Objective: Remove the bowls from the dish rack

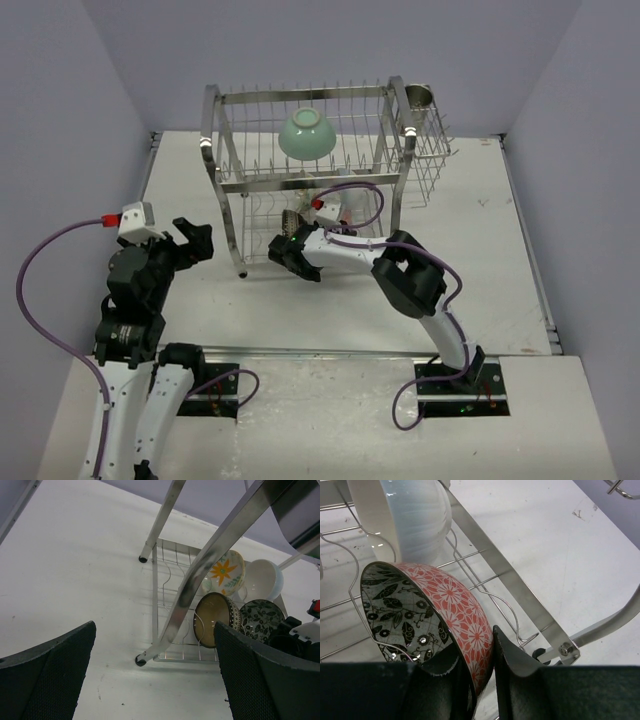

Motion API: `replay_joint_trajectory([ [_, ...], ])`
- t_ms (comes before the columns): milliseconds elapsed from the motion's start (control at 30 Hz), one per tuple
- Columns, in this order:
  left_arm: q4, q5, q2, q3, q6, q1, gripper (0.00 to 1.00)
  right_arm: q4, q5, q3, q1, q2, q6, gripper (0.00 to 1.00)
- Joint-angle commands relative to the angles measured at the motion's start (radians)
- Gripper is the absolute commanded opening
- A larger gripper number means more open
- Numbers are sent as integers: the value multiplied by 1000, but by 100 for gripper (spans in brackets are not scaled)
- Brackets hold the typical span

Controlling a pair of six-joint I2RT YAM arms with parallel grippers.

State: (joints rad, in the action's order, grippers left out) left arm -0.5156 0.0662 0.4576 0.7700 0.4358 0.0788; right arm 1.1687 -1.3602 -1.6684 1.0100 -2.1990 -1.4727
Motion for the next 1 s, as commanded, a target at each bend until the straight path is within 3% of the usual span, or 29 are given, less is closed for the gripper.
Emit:
replay_joint_trajectory([
  [0,51,-35,7,-11,18,-7,100,338,-36,-53,13,-41,-245,0],
  [333,69,-45,26,-18,21,-7,100,338,-97,-36,22,16,-212,0],
  [967,97,-62,44,-40,40,-7,100,336,-218,-186,64,45,132,0],
])
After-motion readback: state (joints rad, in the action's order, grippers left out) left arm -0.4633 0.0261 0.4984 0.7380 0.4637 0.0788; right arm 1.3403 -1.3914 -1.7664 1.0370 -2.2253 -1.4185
